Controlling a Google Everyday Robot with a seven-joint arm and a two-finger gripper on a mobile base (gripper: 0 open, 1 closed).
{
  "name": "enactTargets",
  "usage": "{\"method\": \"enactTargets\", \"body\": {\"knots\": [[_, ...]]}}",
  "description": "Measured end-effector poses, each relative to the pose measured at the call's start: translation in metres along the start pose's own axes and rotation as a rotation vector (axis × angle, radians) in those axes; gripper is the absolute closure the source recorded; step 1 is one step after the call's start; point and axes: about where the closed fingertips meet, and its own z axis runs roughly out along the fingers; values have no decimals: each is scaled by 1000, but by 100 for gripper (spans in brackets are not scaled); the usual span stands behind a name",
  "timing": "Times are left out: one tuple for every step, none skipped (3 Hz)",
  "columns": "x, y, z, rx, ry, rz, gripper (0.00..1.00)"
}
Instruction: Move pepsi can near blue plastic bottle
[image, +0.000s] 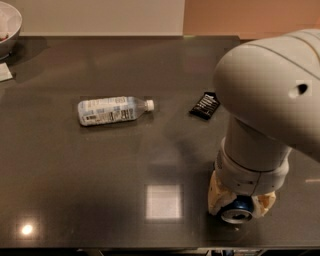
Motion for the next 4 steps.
{"method": "enactTargets", "body": {"knots": [[18, -25, -13, -12, 33, -69, 100], [42, -51, -30, -13, 85, -143, 100], [67, -73, -41, -4, 126, -218, 100], [92, -95, -40, 16, 132, -287, 100]]}}
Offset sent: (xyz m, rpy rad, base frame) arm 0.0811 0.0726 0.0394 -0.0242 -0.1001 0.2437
